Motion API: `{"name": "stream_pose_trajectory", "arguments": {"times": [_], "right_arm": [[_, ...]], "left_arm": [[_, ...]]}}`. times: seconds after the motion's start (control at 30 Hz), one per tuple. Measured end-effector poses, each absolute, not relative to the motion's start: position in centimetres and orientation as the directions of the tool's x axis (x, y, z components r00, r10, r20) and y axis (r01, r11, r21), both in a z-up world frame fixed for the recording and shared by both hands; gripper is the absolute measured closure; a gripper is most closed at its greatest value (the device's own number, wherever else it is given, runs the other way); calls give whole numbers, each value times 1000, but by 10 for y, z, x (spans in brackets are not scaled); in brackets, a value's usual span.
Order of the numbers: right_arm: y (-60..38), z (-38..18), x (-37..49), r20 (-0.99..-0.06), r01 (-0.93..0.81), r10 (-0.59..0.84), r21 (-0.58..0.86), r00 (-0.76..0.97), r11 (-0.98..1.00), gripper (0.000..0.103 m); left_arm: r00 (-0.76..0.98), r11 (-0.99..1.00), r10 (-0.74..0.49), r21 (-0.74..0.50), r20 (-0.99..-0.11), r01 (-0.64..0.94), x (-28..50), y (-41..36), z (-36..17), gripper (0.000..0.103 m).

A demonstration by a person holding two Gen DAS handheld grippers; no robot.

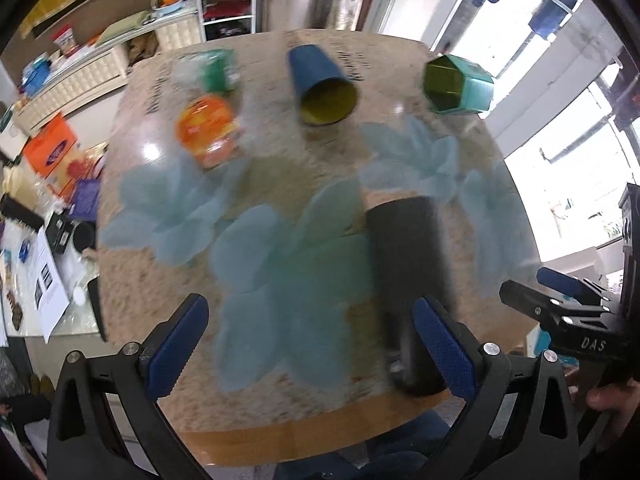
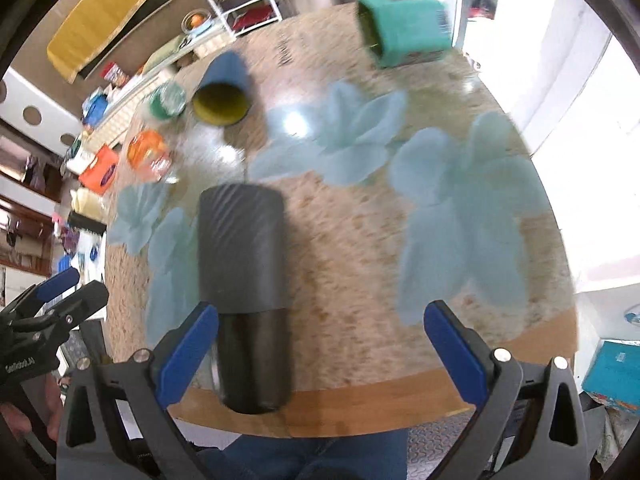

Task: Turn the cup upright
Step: 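Grasp the tumbler with the left gripper while the right gripper opens and releases it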

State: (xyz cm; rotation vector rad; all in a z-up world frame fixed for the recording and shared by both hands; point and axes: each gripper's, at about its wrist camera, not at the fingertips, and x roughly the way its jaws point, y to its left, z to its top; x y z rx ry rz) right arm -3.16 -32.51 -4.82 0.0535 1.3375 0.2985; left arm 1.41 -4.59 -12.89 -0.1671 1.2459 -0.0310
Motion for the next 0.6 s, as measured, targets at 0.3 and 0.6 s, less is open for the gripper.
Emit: {"name": "stream_pose_trajectory", "arguments": {"times": [0.3,0.6], "right_arm": [[-397,-56,4,-938,-160,291,263,188,951,0],[-433,-64,40,-912,-229,382,343,152,911,0]], "left_arm": [[154,982,-163,-176,-974,-74,68,-122,-158,0],[38,979,-79,-85,-996,-184,101,-134,-202,0]]}}
